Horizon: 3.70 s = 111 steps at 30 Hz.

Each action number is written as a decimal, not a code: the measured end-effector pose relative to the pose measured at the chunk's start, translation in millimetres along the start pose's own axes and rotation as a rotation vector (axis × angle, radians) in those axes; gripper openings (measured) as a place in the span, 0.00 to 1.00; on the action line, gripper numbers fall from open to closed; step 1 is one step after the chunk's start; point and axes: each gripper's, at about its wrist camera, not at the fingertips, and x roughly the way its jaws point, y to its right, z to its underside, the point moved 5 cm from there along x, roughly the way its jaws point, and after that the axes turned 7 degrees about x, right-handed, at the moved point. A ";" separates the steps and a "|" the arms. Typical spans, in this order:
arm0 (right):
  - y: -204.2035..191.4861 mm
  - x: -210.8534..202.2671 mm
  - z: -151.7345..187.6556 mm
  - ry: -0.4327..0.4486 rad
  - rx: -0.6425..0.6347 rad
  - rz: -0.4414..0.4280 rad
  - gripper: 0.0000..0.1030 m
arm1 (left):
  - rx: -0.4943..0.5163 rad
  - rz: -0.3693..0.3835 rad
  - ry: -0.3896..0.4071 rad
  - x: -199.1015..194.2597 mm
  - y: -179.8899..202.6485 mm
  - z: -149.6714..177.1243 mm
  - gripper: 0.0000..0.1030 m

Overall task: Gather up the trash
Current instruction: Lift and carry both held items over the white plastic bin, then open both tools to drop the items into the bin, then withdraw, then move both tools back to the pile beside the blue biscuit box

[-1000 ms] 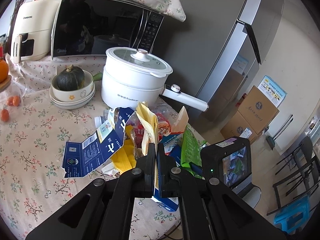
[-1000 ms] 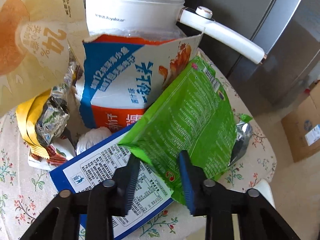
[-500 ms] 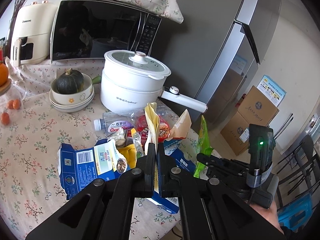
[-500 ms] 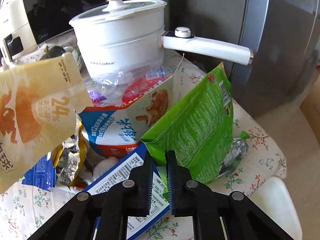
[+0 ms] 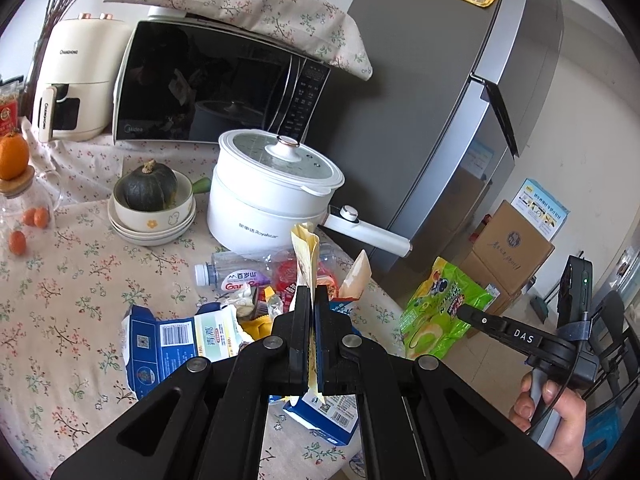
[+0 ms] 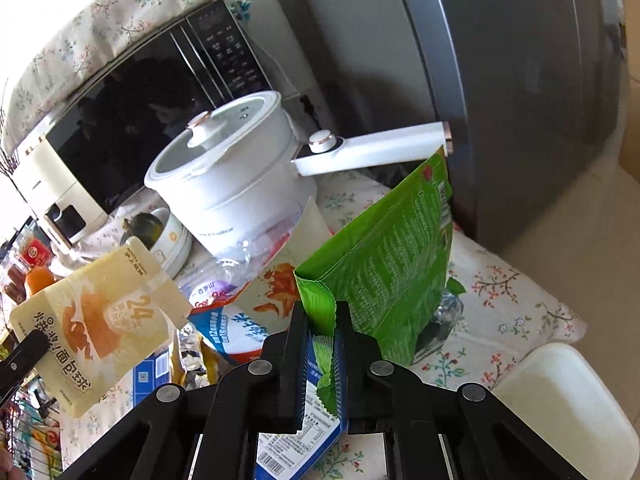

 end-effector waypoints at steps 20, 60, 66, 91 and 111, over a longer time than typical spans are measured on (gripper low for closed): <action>52.3 -95.5 10.7 -0.036 0.018 -0.029 0.09 | 0.114 0.246 -0.055 -11.0 128.6 22.3 0.01; 141.9 -82.1 33.3 -0.199 0.087 0.118 0.61 | 0.304 0.253 -0.423 107.9 237.6 147.7 0.58; 129.4 -65.1 27.9 -0.212 0.110 0.113 0.63 | 0.350 0.145 -0.349 79.4 200.5 121.8 0.58; 16.9 62.4 58.8 -0.417 0.182 -0.034 0.78 | 0.041 -0.240 -0.398 54.0 -37.2 82.7 0.66; 10.2 124.4 103.7 -0.551 0.362 -0.031 0.78 | 0.298 -0.350 -0.405 110.0 -7.2 104.3 0.69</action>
